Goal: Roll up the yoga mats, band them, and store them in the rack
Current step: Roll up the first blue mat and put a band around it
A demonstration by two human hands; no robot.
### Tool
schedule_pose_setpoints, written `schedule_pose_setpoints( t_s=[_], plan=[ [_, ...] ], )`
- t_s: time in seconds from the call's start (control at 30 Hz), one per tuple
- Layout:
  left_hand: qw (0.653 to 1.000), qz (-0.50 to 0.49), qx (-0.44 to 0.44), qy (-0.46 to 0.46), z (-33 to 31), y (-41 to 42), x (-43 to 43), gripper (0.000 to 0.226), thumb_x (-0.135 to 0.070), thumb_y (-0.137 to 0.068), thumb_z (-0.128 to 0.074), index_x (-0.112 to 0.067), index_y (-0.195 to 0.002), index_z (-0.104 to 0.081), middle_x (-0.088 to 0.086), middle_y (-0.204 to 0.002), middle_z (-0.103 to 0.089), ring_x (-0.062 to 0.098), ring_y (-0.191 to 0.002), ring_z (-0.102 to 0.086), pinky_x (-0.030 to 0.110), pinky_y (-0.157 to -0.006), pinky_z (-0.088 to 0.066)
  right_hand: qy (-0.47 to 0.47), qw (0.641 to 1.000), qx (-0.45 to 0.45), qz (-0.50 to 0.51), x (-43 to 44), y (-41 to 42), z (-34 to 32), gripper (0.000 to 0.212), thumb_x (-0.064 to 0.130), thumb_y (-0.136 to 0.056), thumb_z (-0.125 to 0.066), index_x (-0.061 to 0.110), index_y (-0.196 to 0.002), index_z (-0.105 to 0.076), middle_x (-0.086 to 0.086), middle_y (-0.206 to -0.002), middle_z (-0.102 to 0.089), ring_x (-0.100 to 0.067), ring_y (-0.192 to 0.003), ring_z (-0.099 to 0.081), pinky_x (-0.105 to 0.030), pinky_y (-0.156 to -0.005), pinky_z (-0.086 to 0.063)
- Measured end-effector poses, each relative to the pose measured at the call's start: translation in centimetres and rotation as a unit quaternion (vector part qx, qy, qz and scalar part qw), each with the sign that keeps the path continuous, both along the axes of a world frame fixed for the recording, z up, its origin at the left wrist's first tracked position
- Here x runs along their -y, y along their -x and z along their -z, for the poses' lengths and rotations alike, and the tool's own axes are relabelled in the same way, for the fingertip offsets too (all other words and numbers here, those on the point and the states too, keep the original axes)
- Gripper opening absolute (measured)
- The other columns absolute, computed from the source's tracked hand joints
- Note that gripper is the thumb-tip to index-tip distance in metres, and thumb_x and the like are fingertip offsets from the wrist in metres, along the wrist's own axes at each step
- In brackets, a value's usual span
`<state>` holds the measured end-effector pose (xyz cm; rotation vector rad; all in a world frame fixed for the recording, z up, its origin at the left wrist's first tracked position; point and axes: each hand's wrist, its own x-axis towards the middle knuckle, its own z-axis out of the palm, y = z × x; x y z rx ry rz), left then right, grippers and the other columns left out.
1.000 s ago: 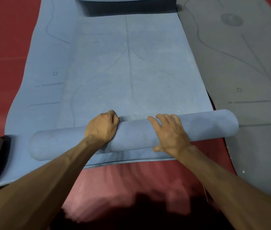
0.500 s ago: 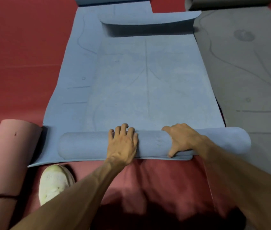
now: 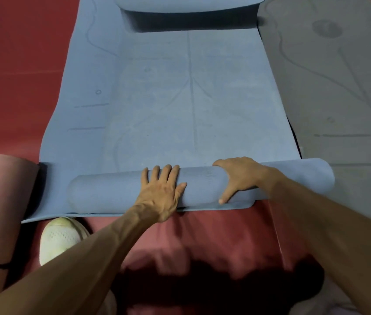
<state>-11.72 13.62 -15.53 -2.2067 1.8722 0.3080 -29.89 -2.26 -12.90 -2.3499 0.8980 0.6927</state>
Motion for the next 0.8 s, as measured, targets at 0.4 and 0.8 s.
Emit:
schedule_pose_setpoints(
  t_s=[0.4, 0.8],
  plan=[
    [0.992, -0.026, -0.119, -0.027, -0.9, -2.4, 4.7, 0.053, -0.047, -0.101, -0.016, -0.024, -0.149, -0.018, -0.002, -0.150, -0.022, 0.022, -0.134, -0.027, 0.041, -0.109, -0.024, 0.283, 0.944, 0.172, -0.005, -4.0, 2.9, 3.8, 0.086, 0.068, -0.080, -0.037, 0.008, -0.142, -0.043, -0.015, -0.138, -0.050, -0.033, -0.129, -0.048, -0.053, -0.110, -0.021],
    [0.987, -0.056, -0.152, 0.001, 0.0, -4.5, 8.7, 0.049, -0.047, -0.101, -0.025, -0.015, -0.138, -0.030, 0.005, -0.139, -0.035, 0.024, -0.127, -0.036, 0.040, -0.105, -0.028, 0.353, 0.925, 0.139, -0.015, -2.6, 1.2, 5.2, 0.120, 0.047, -0.039, -0.088, 0.010, -0.143, -0.040, -0.013, -0.135, -0.048, -0.034, -0.125, -0.045, -0.067, -0.105, -0.029]
  ],
)
